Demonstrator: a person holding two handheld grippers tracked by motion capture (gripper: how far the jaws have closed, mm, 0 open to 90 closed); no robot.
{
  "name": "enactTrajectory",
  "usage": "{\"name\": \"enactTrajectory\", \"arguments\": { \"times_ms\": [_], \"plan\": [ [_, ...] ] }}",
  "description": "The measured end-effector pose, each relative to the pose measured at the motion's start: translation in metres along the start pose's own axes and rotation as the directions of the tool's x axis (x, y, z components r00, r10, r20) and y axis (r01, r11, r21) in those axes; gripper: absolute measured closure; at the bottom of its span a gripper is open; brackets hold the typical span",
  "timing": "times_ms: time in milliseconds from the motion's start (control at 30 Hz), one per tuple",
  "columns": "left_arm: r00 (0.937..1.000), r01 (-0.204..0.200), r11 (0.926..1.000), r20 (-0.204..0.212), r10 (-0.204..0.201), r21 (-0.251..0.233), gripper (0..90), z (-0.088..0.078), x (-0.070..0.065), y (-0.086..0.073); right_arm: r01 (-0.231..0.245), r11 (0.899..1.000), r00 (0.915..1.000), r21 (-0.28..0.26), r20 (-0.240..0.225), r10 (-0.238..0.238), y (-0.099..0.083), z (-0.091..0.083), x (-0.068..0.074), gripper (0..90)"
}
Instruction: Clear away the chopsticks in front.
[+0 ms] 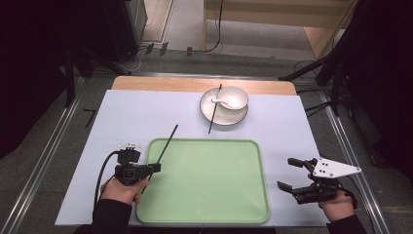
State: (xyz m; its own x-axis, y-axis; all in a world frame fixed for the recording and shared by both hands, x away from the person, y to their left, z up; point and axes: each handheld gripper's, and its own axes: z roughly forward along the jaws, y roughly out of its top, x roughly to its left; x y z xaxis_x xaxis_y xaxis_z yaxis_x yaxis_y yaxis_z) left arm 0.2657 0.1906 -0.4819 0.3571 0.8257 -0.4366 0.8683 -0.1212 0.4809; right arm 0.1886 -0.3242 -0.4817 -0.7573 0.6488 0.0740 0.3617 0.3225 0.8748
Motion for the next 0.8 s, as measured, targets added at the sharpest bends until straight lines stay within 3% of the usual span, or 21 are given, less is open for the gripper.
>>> {"name": "enactTrajectory", "arguments": {
  "times_ms": [200, 467, 800],
  "plan": [
    [0.9999, -0.006, 0.9980, -0.015, 0.007, 0.063, 86.1, 0.010, -0.008, -0.019, 0.008, 1.000, 1.0000, 0.000, -0.002, -0.008, 0.001, 0.001, 0.000, 14.2],
    [0.9989, -0.030, 0.9936, -0.033, 0.034, 0.109, 86.0, 0.020, -0.012, -0.024, 0.006, 1.000, 1.0000, -0.001, -0.005, -0.006, 0.001, 0.001, 0.000, 14.2],
    [0.9984, -0.036, 0.9930, -0.040, 0.041, 0.112, 82.8, 0.022, -0.011, -0.024, 0.005, 1.000, 1.0000, -0.003, -0.007, -0.005, 0.001, 0.000, 0.000, 14.2]
  ]
}}
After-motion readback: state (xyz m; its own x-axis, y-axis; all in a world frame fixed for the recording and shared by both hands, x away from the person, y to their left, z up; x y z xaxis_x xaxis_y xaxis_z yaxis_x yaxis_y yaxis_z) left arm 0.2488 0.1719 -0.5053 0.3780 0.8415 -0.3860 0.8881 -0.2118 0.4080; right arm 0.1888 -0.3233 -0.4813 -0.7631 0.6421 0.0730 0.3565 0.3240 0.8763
